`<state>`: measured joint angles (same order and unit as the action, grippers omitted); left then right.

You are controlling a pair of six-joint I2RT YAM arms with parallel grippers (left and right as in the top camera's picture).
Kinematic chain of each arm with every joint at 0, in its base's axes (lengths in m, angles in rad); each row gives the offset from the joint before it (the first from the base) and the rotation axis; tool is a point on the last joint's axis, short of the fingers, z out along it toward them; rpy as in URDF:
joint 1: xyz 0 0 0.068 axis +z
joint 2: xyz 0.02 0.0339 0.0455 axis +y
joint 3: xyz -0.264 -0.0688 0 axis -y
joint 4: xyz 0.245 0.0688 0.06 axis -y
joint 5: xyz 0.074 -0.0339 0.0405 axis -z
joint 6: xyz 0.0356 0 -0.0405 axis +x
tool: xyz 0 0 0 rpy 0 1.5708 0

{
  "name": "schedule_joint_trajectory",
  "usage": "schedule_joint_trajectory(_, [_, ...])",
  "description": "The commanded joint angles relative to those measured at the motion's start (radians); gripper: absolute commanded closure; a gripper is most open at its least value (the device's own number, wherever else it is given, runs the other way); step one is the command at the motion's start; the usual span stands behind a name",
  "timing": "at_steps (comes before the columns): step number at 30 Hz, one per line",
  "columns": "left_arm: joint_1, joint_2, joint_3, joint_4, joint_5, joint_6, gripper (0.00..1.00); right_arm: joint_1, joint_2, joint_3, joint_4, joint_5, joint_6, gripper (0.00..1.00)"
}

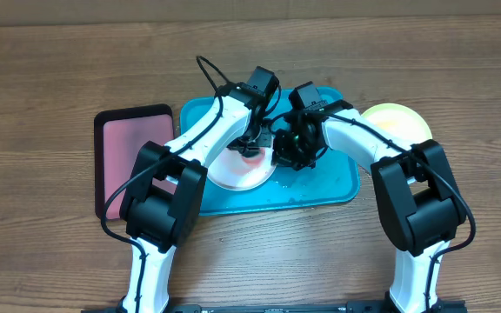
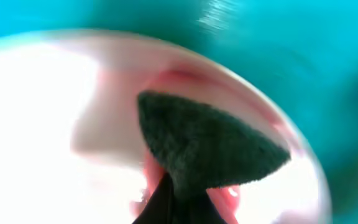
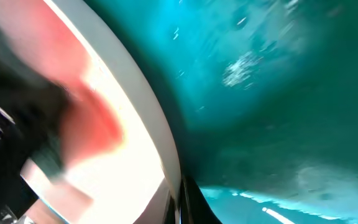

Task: Clean dirty plates on tray and stack at the side
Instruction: 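Scrub the white plate with the sponge while right gripper holds its rim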

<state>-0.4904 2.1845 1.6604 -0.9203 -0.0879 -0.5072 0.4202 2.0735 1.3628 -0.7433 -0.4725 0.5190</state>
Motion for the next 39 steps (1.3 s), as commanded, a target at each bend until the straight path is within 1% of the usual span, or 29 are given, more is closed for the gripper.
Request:
schedule_joint_trajectory(1, [0.042, 0.016, 0.003, -0.040, -0.339, -0.153, 0.96, 0.014, 0.008, -0.002, -0.002, -0.044, -0.022, 0.96])
schedule_joint_trajectory(3, [0.053, 0.016, 0.003, -0.076, -0.341, -0.157, 0.96, 0.014, 0.008, -0.002, -0.002, -0.037, -0.022, 0.96])
schedule_joint_trajectory(6, [0.058, 0.016, 0.003, -0.134, -0.302, -0.156, 0.96, 0.014, 0.008, -0.002, -0.002, -0.037, -0.022, 0.96])
schedule_joint_trajectory(9, [0.058, 0.016, 0.003, -0.141, 0.012, 0.080, 0.96, 0.014, 0.008, -0.002, -0.002, -0.037, -0.022, 0.96])
schedule_joint_trajectory(10, [0.058, 0.016, 0.003, -0.138, 0.154, 0.193, 0.96, 0.014, 0.008, -0.002, -0.002, -0.037, -0.022, 0.96])
schedule_joint_trajectory(11, [0.058, 0.016, 0.003, -0.138, 0.266, 0.282, 0.96, 0.014, 0.008, -0.002, -0.002, -0.037, -0.022, 0.96])
schedule_joint_trajectory(13, [0.058, 0.016, 0.003, -0.143, 0.444, 0.423, 0.96, 0.014, 0.008, -0.002, -0.002, -0.037, -0.022, 0.96])
schedule_joint_trajectory(14, [0.058, 0.016, 0.003, -0.143, 0.511, 0.475, 0.96, 0.014, 0.008, -0.002, -0.002, -0.037, -0.022, 0.96])
schedule_joint_trajectory(15, [0.058, 0.016, 0.003, -0.139, 0.547, 0.512, 0.96, 0.014, 0.008, -0.002, -0.002, -0.037, -0.022, 0.96])
schedule_joint_trajectory(18, [0.059, 0.016, 0.003, -0.111, 0.505, 0.500, 0.96, 0.014, 0.008, -0.002, -0.003, -0.037, -0.022, 0.96])
schedule_joint_trajectory(19, [0.061, 0.016, 0.003, -0.097, 0.469, 0.470, 0.96, 0.014, 0.008, -0.002, -0.003, -0.037, -0.022, 0.96])
schedule_joint_trajectory(22, [0.074, 0.016, 0.003, -0.061, 0.278, 0.288, 0.96, 0.014, 0.008, -0.002, -0.005, -0.037, -0.022, 0.96])
schedule_joint_trajectory(24, [0.086, 0.016, 0.003, -0.058, 0.097, 0.150, 0.96, 0.014, 0.008, -0.002, -0.006, -0.037, -0.022, 0.96])
schedule_joint_trajectory(27, [0.102, 0.016, 0.003, -0.090, -0.188, -0.086, 0.96, 0.014, 0.008, -0.002, -0.006, -0.037, -0.022, 0.96])
schedule_joint_trajectory(29, [0.109, 0.016, 0.003, -0.109, -0.317, -0.185, 0.96, 0.014, 0.008, -0.002, -0.006, -0.034, -0.022, 0.96])
schedule_joint_trajectory(30, [0.111, 0.016, 0.002, -0.115, -0.358, -0.206, 0.96, 0.014, 0.008, -0.002, -0.006, -0.031, -0.022, 0.96])
schedule_joint_trajectory(32, [0.111, 0.016, 0.003, -0.121, -0.383, -0.196, 0.96, 0.014, 0.008, -0.002, -0.007, -0.024, -0.022, 0.96])
schedule_joint_trajectory(34, [0.110, 0.016, 0.003, -0.129, -0.343, -0.138, 0.96, 0.014, 0.008, -0.002, -0.007, -0.022, -0.022, 0.96])
schedule_joint_trajectory(36, [0.110, 0.016, 0.002, -0.139, -0.231, -0.018, 0.96, 0.014, 0.008, -0.002, -0.006, -0.022, -0.022, 0.96])
schedule_joint_trajectory(38, [0.110, 0.016, 0.003, -0.155, -0.054, 0.134, 0.96, 0.014, 0.008, -0.002, -0.006, -0.022, -0.022, 0.96])
schedule_joint_trajectory(39, [0.110, 0.016, 0.003, -0.169, 0.058, 0.219, 0.96, 0.014, 0.008, -0.002, -0.006, -0.022, -0.022, 0.96])
